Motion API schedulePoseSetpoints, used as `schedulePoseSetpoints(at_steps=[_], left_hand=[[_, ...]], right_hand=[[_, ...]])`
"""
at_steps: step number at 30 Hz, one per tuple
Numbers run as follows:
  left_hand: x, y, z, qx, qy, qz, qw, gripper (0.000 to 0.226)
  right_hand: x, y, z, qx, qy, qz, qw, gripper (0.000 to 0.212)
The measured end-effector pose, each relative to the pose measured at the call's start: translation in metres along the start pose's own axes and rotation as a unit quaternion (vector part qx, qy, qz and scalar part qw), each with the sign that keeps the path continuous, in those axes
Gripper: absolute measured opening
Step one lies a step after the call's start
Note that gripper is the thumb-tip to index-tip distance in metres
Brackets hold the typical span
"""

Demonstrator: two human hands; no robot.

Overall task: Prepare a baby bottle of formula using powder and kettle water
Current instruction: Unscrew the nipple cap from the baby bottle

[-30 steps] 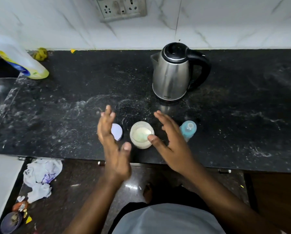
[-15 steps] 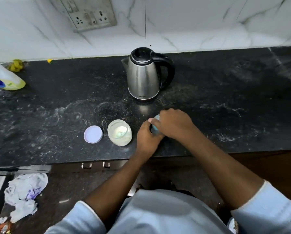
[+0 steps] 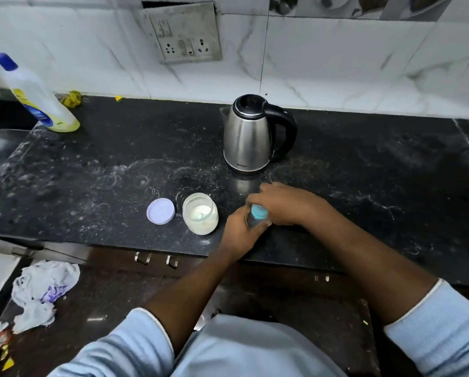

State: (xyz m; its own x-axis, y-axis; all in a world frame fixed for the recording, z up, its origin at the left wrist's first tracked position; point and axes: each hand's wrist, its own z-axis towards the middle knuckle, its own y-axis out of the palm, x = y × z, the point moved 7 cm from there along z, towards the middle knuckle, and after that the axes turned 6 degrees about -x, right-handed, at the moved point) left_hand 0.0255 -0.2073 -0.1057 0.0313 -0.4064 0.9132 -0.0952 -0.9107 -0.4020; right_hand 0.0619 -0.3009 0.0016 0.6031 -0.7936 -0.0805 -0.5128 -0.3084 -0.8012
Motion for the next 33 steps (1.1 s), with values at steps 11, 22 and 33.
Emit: schedulePoseSetpoints(at_steps=[11, 22, 33], left_hand=[[-0.009, 0.001, 0.003, 0.018, -0.020, -0.006, 1.000, 0.049], [-0.008, 0.002, 0.003, 0.022, -0.033, 0.019, 0.999, 0.052], [-0.001, 0.000, 0.001, 0.011, -0.042, 0.002, 0.999, 0.050]], right_hand=[[0.059, -0.042, -0.063, 0.364, -0.056, 0.441, 0.818, 0.052], [0.106, 0.103, -0.020, 0.404, 0.137, 0.349, 0.834, 0.022], [0.084, 0.081, -0.039, 0.443, 0.114, 0.313, 0.832, 0.025]])
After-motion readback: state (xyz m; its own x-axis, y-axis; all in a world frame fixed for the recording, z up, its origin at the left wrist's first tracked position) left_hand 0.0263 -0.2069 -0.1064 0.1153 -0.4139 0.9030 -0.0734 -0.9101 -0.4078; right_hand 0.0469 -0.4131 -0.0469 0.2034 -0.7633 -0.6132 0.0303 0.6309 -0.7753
